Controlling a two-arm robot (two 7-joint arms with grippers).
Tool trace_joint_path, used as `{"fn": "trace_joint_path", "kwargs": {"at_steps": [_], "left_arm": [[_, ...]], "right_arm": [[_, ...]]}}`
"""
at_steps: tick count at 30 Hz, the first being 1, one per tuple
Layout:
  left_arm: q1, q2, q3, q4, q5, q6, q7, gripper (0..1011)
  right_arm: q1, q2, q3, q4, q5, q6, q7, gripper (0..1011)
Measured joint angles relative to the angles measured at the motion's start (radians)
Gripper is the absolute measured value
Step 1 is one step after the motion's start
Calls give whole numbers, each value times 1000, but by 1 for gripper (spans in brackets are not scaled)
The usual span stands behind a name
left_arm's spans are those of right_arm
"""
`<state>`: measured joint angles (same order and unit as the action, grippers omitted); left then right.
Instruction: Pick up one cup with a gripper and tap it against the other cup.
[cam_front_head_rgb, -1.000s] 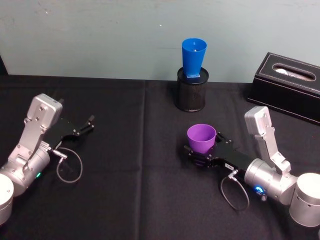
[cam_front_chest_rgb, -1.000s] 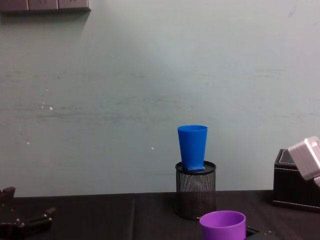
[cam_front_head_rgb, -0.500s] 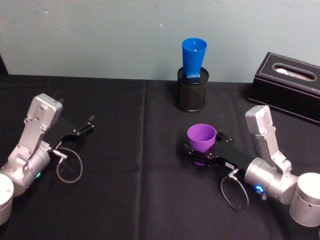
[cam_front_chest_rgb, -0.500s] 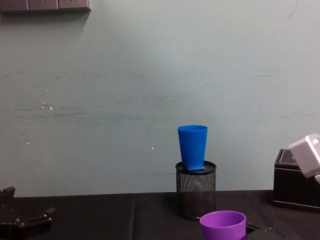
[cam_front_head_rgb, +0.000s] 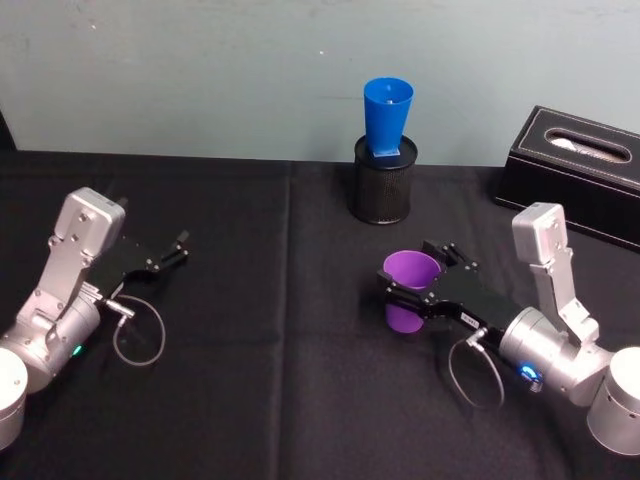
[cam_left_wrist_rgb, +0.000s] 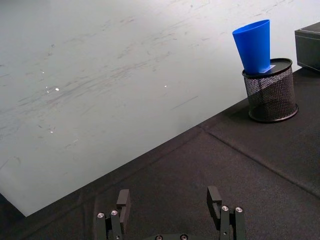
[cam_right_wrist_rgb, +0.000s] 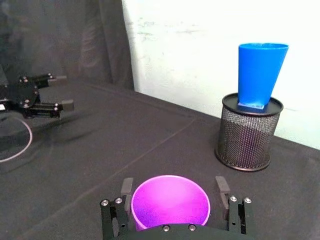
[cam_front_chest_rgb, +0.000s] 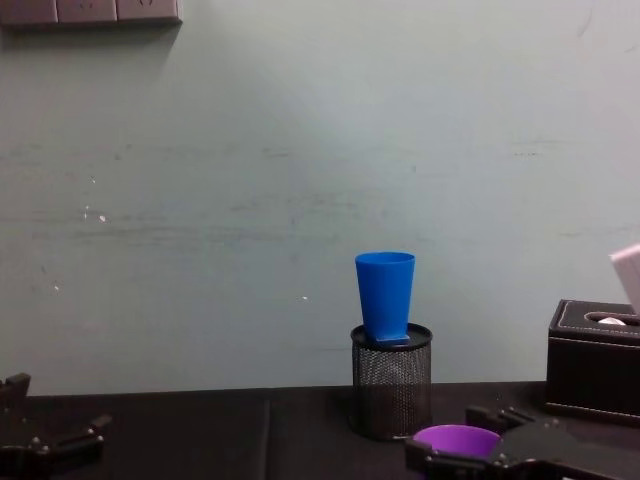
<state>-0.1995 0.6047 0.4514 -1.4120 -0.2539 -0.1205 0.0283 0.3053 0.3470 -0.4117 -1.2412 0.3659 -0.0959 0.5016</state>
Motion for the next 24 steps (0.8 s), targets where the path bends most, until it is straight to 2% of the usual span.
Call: {"fn": "trace_joint_path", "kwargs": {"at_steps": [17,21,24], "left_arm": [[0,0,0,0,0,0,0,1005],[0,0,0,0,0,0,0,1005],[0,0,0,0,0,0,0,1005]], "right_arm": [[-28,9,25,-77,28,30,-8,1003],[-35,7,37,-92,34,49,-35,1003],[-45,0,54,-108,35,69,-79,1003]]}}
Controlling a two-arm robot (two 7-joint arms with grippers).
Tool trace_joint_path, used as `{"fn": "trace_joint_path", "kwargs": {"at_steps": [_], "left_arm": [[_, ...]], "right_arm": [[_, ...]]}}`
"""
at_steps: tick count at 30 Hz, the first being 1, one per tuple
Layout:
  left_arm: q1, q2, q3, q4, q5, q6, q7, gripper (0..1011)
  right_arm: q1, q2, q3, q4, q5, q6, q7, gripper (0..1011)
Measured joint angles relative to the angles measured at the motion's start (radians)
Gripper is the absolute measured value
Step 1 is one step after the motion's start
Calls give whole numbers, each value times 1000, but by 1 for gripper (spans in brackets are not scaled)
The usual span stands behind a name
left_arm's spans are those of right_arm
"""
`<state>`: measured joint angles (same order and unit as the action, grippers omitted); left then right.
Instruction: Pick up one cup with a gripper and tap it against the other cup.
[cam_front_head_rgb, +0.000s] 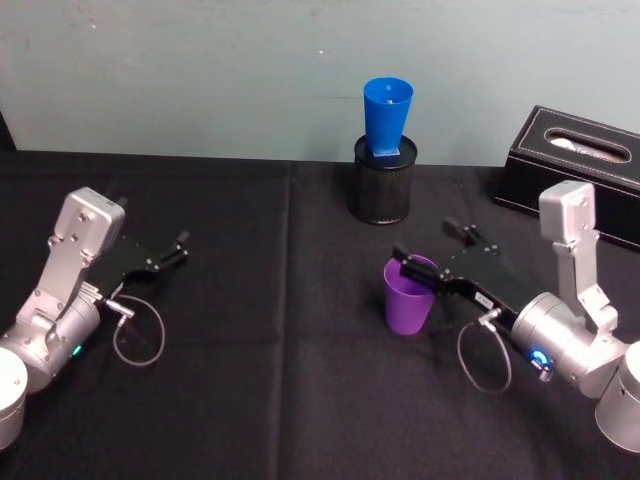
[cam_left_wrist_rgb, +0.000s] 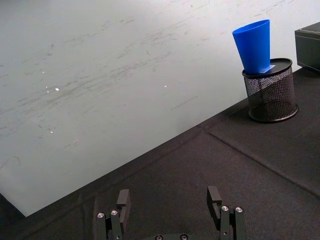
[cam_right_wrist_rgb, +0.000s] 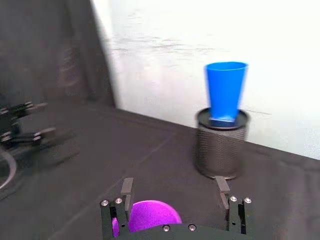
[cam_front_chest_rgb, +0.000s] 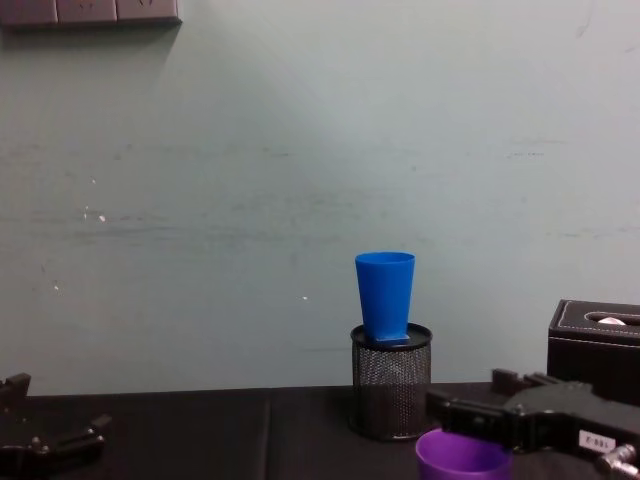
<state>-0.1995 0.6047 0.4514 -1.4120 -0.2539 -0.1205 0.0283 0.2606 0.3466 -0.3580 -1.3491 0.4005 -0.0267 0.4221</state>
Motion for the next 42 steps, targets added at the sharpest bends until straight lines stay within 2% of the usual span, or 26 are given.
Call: {"fn": "trace_joint_path", "kwargs": {"at_steps": [3,6,10,11,16,20,23,42], "left_arm": [[0,0,0,0,0,0,0,1005],[0,0,0,0,0,0,0,1005],[0,0,0,0,0,0,0,1005],[0,0,0,0,0,0,0,1005],[0,0,0,0,0,0,0,1005],[0,0,0,0,0,0,0,1005],[0,0,0,0,0,0,0,1005],[0,0,0,0,0,0,0,1005]], "right_arm": [[-13,-13,25,-18,-4,25,-63,1003],[-34,-40,65,-40,-20,59,-166,1003],[-47,-65,97,-48,-34,82,-246,1002],[-52,-78,112,-49,-42,93,-286,1002],[-58,-112,139,-38,-72,118,-380,1003],[-45,-137,148,7,-110,143,-441,1003],[-32,-143,145,39,-129,152,-452,1003],[-38,-138,144,21,-118,146,-443,1002]]}}
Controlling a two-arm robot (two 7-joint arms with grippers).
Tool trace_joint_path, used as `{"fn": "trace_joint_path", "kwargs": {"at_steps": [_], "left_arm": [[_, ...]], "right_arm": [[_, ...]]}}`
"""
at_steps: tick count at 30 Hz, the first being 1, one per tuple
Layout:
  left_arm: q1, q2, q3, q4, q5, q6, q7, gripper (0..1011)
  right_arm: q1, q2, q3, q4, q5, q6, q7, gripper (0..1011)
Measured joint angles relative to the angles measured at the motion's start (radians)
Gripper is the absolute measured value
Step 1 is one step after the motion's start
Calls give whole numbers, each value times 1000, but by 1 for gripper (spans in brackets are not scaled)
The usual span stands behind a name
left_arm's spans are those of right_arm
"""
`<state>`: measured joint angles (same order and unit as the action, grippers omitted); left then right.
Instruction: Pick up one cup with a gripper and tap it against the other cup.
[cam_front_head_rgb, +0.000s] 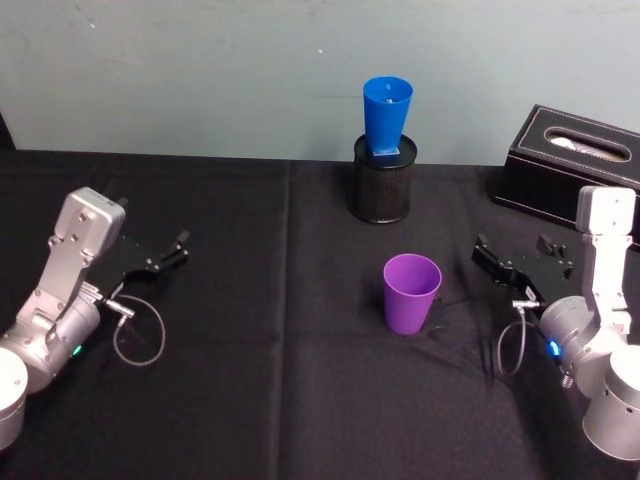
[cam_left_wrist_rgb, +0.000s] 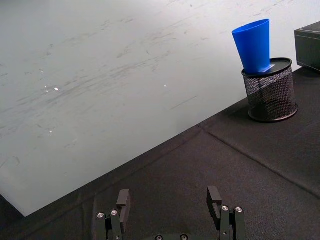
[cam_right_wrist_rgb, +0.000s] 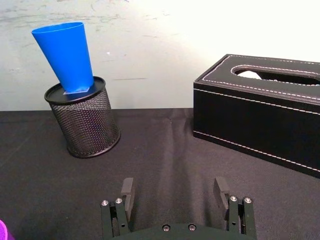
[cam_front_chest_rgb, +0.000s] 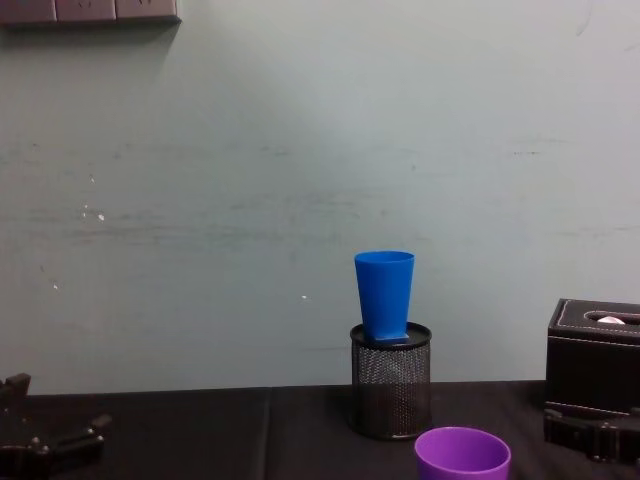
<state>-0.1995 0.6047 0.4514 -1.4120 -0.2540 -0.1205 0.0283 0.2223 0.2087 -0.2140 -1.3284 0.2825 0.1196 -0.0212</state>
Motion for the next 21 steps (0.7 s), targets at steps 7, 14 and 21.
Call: {"fn": "trace_joint_path", "kwargs": {"at_steps": [7,14,21], "left_arm": [[0,0,0,0,0,0,0,1004],[0,0,0,0,0,0,0,1005],[0,0,0,0,0,0,0,1005]], "right_arm": [[-1,1,0,-2,1,-1,2,1003],[-1,1,0,-3,2,-2,3,1003],[-2,1,0,-4,3,-3,4,1003]]}}
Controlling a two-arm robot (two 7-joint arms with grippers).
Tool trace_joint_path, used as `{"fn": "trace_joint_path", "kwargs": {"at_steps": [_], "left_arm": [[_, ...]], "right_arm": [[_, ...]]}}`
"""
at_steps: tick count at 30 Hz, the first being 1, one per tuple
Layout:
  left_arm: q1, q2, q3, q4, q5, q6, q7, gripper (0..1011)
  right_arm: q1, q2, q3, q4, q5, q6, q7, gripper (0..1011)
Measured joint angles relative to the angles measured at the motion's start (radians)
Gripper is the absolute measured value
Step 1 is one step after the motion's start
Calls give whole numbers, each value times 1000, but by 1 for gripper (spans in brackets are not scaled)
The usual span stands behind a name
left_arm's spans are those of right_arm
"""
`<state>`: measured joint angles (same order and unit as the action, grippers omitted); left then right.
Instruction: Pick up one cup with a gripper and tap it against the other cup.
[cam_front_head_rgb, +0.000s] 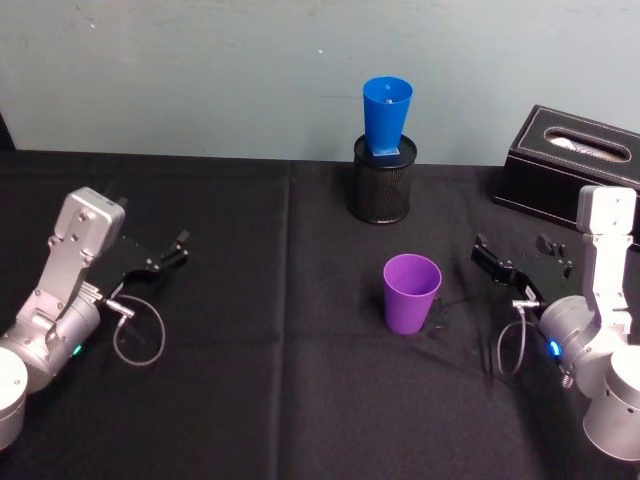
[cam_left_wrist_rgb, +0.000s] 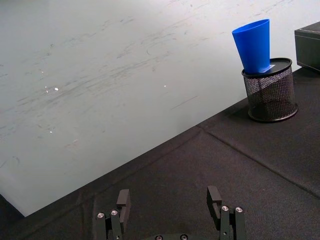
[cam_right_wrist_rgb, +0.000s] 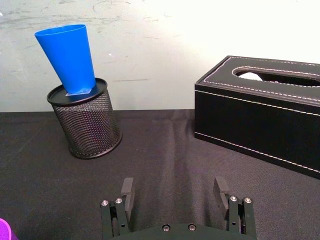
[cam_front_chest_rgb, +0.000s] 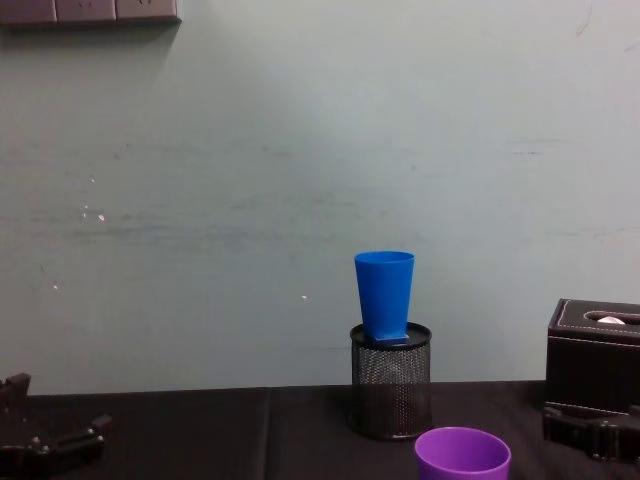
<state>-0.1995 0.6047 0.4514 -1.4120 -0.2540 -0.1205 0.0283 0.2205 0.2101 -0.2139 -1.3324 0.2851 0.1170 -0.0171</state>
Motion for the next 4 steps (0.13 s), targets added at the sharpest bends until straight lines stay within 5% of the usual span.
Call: {"fn": "trace_joint_path", "kwargs": {"at_steps": [4], "left_arm": [[0,0,0,0,0,0,0,1005]], "right_arm": [[0,0,0,0,0,0,0,1003]]}}
